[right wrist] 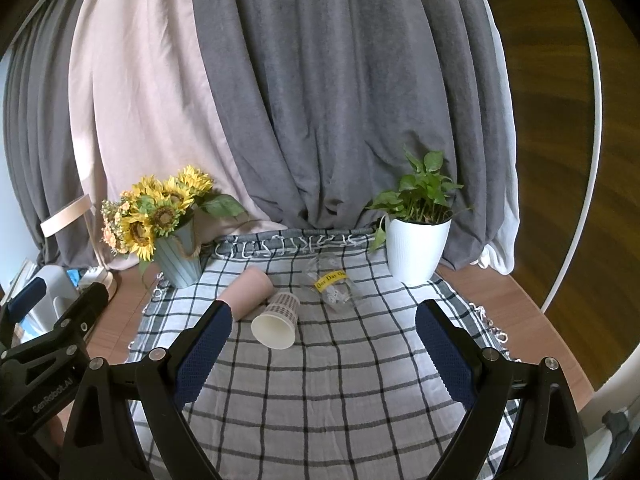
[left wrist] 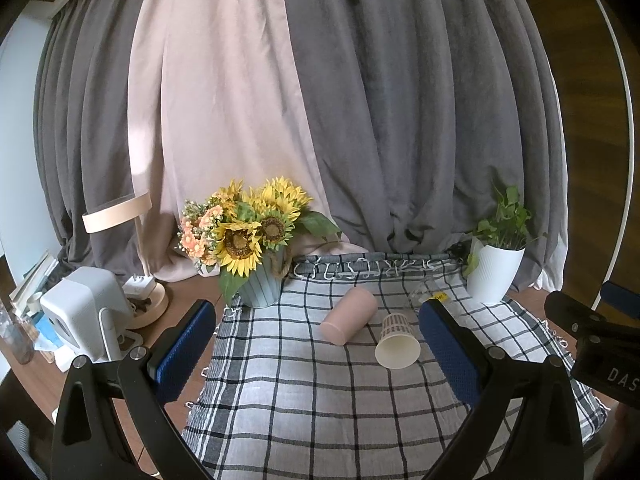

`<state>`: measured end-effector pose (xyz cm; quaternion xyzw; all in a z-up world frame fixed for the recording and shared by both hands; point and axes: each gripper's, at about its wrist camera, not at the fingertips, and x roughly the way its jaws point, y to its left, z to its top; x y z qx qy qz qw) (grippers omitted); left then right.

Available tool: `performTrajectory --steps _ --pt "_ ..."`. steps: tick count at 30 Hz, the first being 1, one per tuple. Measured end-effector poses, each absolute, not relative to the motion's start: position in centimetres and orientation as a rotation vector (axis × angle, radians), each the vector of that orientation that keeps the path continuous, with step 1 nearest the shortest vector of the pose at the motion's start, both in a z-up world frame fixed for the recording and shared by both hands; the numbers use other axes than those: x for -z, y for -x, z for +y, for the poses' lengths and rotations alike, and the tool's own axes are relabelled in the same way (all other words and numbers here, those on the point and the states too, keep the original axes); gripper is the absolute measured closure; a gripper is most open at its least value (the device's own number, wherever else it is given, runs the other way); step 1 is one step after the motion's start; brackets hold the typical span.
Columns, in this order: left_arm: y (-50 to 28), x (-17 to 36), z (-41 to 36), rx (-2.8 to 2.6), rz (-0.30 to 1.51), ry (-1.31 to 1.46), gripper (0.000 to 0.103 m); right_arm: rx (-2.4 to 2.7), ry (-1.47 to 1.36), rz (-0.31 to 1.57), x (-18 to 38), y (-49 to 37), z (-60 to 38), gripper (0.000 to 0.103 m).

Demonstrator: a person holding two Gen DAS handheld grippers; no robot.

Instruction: Flip cup upside down

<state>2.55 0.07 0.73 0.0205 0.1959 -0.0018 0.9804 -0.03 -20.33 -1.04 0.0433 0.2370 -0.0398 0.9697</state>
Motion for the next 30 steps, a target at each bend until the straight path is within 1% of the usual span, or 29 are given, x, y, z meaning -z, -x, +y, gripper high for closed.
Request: performTrajectory --steps 30 --pt "-2.88 -0.71 0.23 0.002 0.386 -0.042 0.0 0.079 -0.083 0.479 1.17 -0.48 -19.77 0.01"
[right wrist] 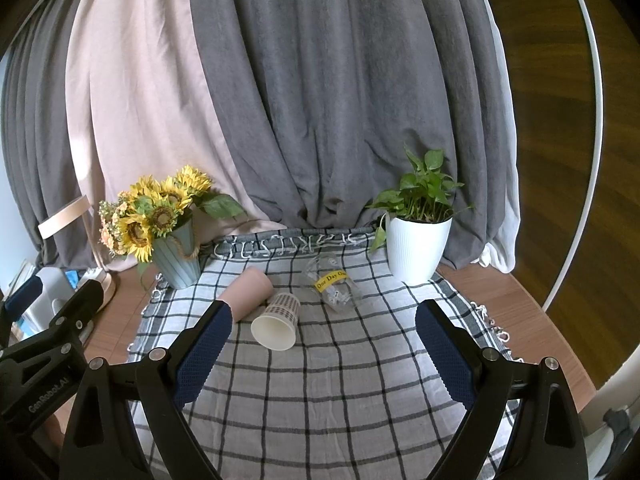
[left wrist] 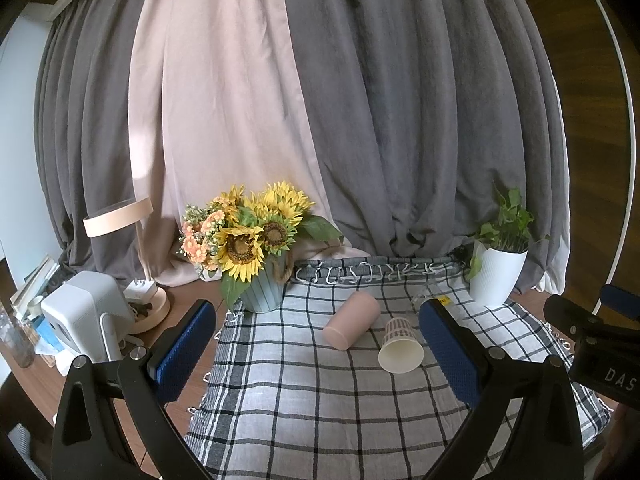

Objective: Flip cup upside down
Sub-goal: 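Reach the right gripper to the clear labeled cup and grasp it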

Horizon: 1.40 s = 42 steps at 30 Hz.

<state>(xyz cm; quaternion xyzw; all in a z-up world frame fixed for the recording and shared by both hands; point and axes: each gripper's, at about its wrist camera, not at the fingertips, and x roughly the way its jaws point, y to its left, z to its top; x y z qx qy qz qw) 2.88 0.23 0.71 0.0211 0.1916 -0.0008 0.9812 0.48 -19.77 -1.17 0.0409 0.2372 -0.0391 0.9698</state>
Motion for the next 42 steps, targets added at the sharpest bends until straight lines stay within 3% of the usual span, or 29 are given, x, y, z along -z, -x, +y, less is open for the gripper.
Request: performTrajectory --steps 20,42 --pt "-5.1 0.1 -0.2 -0.006 0.442 -0.033 0.0 0.088 -0.071 0.514 2.0 -2.5 -19.9 0.01" --pt "-21.5 8.1 -6.5 -0.121 0.704 0.027 0.0 -0.078 0.077 0.955 9.6 -25.1 -24.7 0.01"
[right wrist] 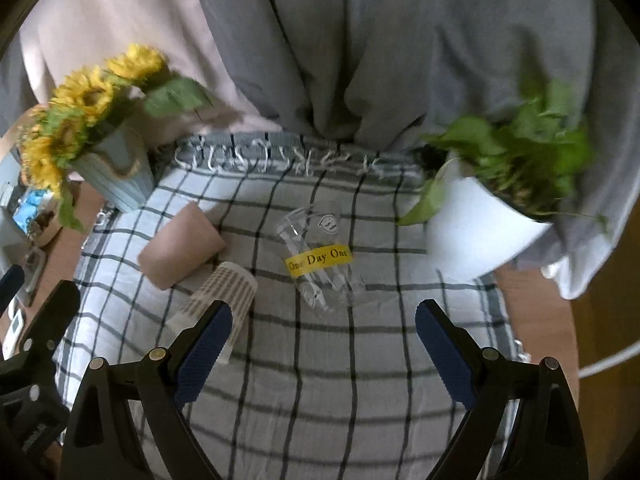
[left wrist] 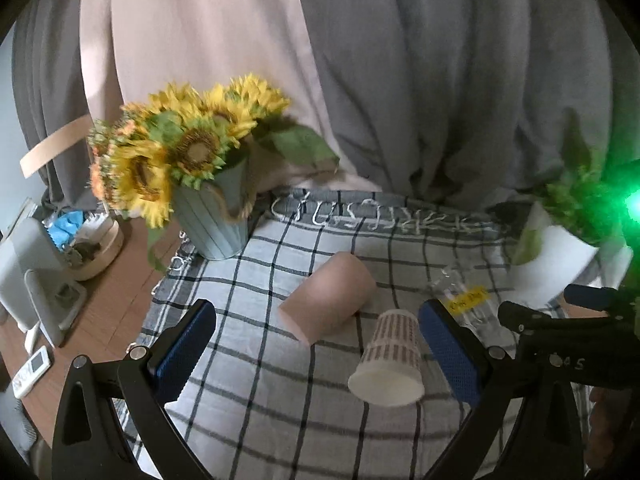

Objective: Flip cup upside down
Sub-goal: 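Reach the right gripper to the clear labeled cup and grasp it, then lift the clear cup with the right gripper and rotate it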

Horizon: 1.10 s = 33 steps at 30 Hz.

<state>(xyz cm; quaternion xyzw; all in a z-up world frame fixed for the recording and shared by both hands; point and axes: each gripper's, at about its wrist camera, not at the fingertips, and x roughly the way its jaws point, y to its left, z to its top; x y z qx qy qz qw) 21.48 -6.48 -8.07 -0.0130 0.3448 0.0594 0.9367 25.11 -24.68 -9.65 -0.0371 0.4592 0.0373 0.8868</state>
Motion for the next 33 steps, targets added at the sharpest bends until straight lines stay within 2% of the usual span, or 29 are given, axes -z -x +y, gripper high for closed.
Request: performTrajectory --steps 8,17,22,33 --pt "-27.1 11.4 -7.4 -0.172 0.812 0.01 0.0 -0.136 0.086 1.097 15.3 -32.7 -25.1 0.01" --pt "-29.7 13.7 -8.3 -0.158 0.886 -0.006 0.0 -0.172 0.072 1.203 19.9 -36.6 -25.4 0.016" --pt "-30.2 14.2 -8.5 -0.157 0.9 -0.013 0.0 -0.186 0.07 1.214 20.6 -37.4 -25.3 0.024" --pt "-27.9 12.9 -7.7 -0.143 0.845 -0.036 0.0 -0.138 0.026 1.142 17.7 -34.4 -26.3 0.027"
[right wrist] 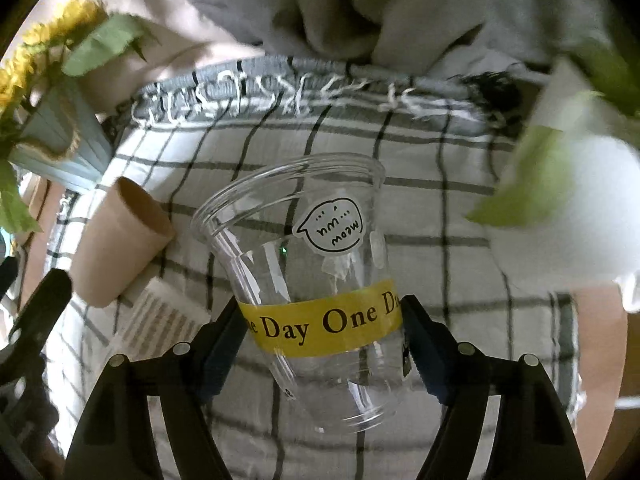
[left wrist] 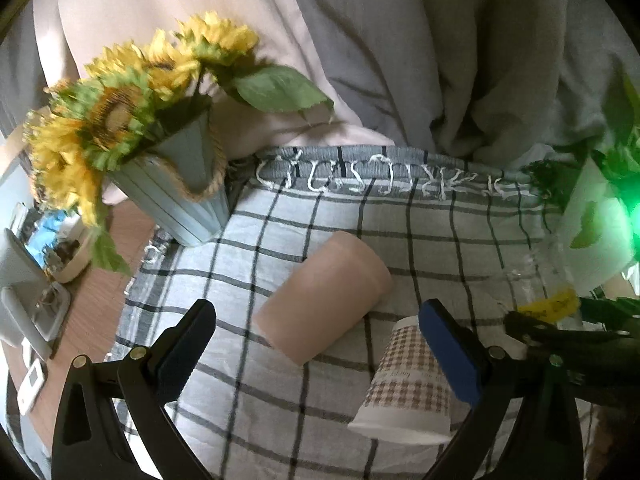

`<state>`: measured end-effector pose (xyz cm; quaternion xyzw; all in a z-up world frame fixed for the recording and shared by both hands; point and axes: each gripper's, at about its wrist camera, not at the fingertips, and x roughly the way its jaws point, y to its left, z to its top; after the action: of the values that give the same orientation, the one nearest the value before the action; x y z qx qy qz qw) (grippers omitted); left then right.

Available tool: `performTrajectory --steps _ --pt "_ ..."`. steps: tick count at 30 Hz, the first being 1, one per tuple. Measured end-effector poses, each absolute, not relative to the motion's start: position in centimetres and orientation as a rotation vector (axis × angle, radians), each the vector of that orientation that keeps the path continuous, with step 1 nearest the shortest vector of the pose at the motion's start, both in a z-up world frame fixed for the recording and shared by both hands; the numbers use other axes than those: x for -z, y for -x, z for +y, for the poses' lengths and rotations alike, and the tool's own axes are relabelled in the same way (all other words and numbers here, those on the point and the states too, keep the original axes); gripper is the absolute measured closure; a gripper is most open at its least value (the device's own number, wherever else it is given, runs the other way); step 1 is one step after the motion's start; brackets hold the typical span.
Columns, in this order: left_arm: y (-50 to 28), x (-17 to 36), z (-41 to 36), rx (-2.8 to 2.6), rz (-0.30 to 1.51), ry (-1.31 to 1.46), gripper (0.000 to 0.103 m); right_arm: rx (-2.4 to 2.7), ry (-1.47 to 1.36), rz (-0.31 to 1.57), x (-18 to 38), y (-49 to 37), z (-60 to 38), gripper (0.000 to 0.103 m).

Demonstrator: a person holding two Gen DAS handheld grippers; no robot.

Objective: Flip cup upside down
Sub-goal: 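Lift the clear cup with the right gripper and rotate it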

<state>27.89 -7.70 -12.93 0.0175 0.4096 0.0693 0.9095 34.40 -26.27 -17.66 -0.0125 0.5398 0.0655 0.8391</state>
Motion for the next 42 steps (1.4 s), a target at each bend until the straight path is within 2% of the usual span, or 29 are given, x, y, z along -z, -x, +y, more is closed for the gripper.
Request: performTrajectory --steps 8,18,29,39,42 --pt "-21.9 11.3 -5.4 -0.103 0.821 -0.086 0.0 -0.075 -0.139 1.088 13.5 -25.1 -25.1 0.027" --pt "-16.8 13.1 -1.6 -0.057 0.871 -0.128 0.0 -0.003 -0.301 1.213 16.8 -17.1 -20.9 0.026" --pt "-14.3 16.4 0.6 -0.018 0.98 -0.129 0.0 0.03 -0.315 1.271 20.0 -14.5 -17.9 0.026" --pt "-13.8 16.9 1.5 -0.021 0.993 -0.139 0.0 0.044 -0.333 1.295 21.2 -13.9 -17.1 0.025" --pt "-13.6 16.8 1.6 -0.019 0.99 -0.139 0.0 0.048 -0.34 1.288 21.1 -13.6 -17.0 0.021"
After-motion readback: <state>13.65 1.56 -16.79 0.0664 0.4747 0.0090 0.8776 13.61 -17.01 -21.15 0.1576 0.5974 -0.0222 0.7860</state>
